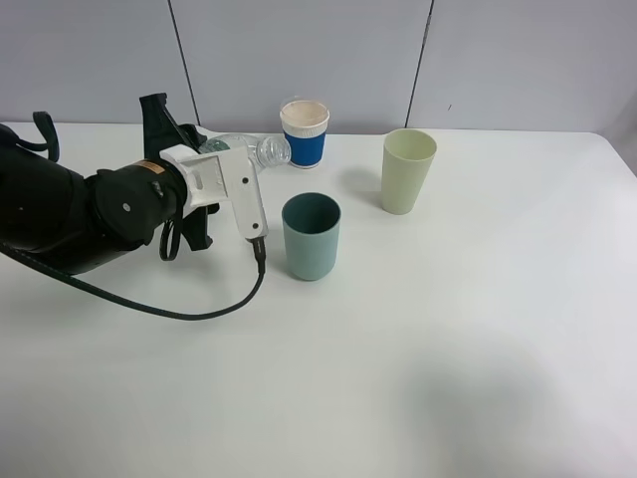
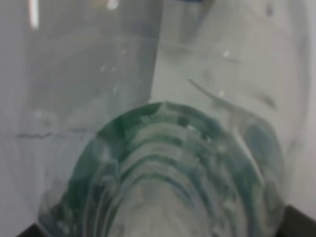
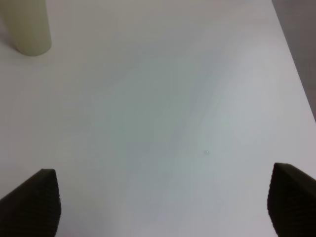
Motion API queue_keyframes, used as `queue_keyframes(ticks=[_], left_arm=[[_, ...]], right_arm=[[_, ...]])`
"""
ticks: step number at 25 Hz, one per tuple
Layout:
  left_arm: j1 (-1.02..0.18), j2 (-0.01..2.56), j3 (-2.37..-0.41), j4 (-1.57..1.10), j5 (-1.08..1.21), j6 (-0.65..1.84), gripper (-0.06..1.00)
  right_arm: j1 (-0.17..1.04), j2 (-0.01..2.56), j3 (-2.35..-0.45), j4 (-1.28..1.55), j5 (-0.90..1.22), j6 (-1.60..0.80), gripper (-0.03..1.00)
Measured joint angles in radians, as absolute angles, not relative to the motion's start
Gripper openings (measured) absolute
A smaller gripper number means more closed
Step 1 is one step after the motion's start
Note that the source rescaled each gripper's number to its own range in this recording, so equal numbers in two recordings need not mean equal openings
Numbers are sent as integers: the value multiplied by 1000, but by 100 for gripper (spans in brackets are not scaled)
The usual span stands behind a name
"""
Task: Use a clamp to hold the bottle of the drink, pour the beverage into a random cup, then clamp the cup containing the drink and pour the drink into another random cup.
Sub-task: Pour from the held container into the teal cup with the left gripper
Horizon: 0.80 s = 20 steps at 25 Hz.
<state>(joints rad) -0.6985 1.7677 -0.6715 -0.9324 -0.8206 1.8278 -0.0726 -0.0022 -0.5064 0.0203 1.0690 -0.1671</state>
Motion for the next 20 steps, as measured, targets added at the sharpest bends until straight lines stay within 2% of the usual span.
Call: queue_keyframes(ticks=[20], left_arm=[[-698, 1766, -672, -876, -869, 1915, 0]], right_arm=[[-73, -2, -506, 20, 1069, -167, 52]])
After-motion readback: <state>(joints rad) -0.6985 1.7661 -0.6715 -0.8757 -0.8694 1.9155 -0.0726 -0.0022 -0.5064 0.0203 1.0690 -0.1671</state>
